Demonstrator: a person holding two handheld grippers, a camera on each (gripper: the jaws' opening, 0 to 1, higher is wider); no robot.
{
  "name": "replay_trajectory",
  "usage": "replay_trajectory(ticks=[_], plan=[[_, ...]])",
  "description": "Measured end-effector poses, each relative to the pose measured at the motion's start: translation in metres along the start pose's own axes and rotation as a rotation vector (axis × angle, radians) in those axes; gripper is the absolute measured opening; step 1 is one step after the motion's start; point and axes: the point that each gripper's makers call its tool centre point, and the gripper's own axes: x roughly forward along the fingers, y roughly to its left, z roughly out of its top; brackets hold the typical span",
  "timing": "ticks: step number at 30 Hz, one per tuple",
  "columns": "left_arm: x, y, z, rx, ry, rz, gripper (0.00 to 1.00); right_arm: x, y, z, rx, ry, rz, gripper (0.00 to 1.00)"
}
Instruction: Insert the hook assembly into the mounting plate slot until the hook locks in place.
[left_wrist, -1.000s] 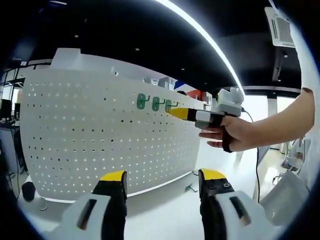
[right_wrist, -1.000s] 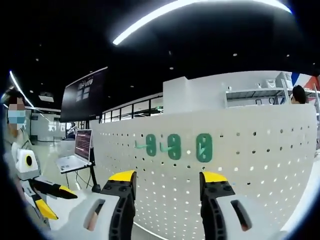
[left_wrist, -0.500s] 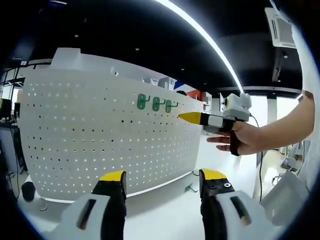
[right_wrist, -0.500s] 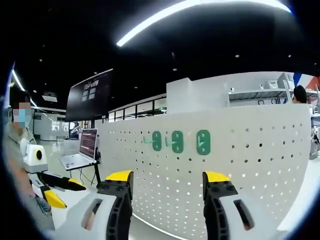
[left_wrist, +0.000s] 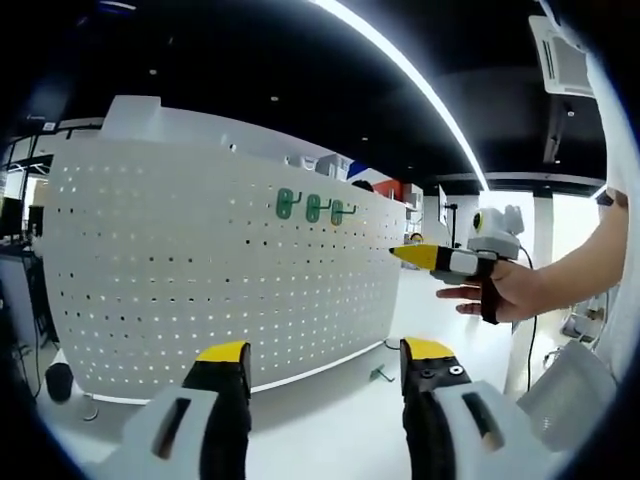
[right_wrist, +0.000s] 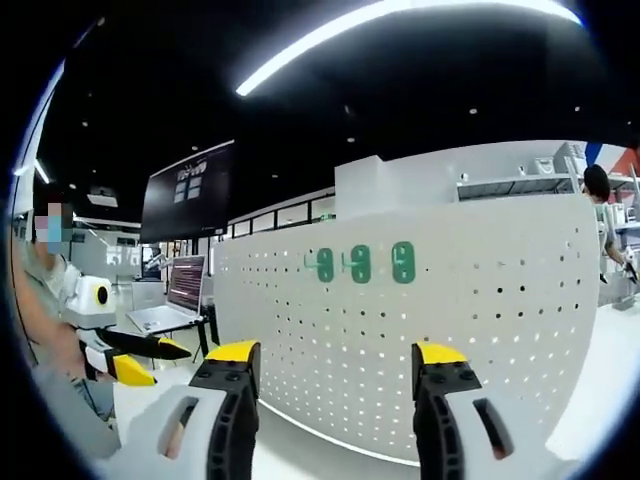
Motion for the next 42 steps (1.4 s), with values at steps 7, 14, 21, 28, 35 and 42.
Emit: replay_trajectory(ticks=[7,14,21,28,35,42], plan=[[-0.005,0.001,0.0,-0.003,-0.001,0.005,0.63,-0.012,0.003,-0.007,0.002,0.008,0.001,0.62],[-0.009,0.004,0.0,-0.012,-0.007,0.015,0.65,-0.025,0.005,-0.012,0.006,0.013,-0.003,0.64],[-0.014,0.008,0.0,-0.013,-0.007,0.028,0.66,-0.041,0.007,-0.023,0.007,0.035,-0.011,0.65],[-0.019,0.012,-0.003,-0.021,-0.008,0.038,0.68,-0.056,0.006,-0.032,0.012,0.053,-0.041,0.65],[-0.024,0.015,-0.007,-0.033,-0.005,0.054,0.69,-0.069,0.007,-0.042,0.023,0.068,-0.06,0.65],[-0.03,0.019,-0.011,-0.037,0.003,0.069,0.69,-0.075,0.006,-0.046,0.039,0.075,-0.076,0.65]])
